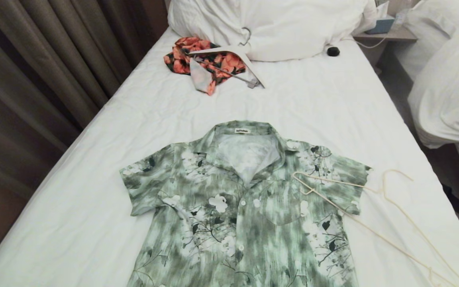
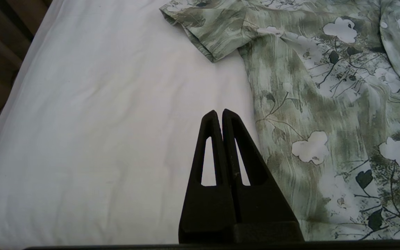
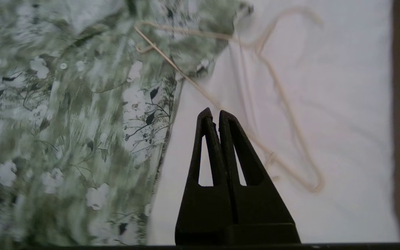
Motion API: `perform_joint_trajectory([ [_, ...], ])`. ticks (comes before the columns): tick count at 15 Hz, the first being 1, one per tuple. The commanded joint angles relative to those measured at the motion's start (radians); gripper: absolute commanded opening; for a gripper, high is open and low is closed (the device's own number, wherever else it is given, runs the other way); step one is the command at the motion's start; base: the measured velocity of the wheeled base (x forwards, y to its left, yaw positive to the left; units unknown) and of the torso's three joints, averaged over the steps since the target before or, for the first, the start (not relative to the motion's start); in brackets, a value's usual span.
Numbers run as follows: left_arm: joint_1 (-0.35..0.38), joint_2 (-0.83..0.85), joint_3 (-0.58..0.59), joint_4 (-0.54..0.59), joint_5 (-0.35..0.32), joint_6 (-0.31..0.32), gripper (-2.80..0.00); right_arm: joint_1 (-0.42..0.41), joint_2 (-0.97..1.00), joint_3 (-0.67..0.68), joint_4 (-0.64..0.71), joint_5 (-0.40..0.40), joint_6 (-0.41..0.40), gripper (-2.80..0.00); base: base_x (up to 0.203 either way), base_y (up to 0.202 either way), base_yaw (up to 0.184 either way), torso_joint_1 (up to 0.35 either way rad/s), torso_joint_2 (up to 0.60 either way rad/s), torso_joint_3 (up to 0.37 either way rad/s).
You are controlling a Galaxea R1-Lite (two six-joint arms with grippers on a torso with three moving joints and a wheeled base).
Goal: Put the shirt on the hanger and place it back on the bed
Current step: Lift the shirt and hanger
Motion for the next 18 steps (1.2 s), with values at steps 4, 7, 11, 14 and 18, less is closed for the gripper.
perform_joint_trajectory([
  [4, 0.000, 0.000, 0.000, 0.000, 0.000, 0.001, -2.80, -0.121, 0.606, -0.154, -0.016, 0.059, 0.151, -2.80, 0.000, 0.000, 0.000, 0.000, 0.00, 0.000],
  [7, 0.000, 0.000, 0.000, 0.000, 0.000, 0.001, -2.80, -0.334, 0.832, -0.262, 0.000, 0.230, 0.153, -2.80, 0.000, 0.000, 0.000, 0.000, 0.00, 0.000],
  [11, 0.000, 0.000, 0.000, 0.000, 0.000, 0.001, -2.80, -0.533, 1.079, -0.505, 0.273, 0.486, 0.019, -2.80, 0.000, 0.000, 0.000, 0.000, 0.00, 0.000],
  [14, 0.000, 0.000, 0.000, 0.000, 0.000, 0.001, -2.80, -0.622, 1.233, -0.738, 0.668, 0.620, -0.215, -2.80, 0.000, 0.000, 0.000, 0.000, 0.00, 0.000],
  [18, 0.000, 0.000, 0.000, 0.000, 0.000, 0.001, -2.80, -0.680, 1.467, -0.970, 1.077, 0.662, -0.562, -2.80, 0.000, 0.000, 0.000, 0.000, 0.00, 0.000],
])
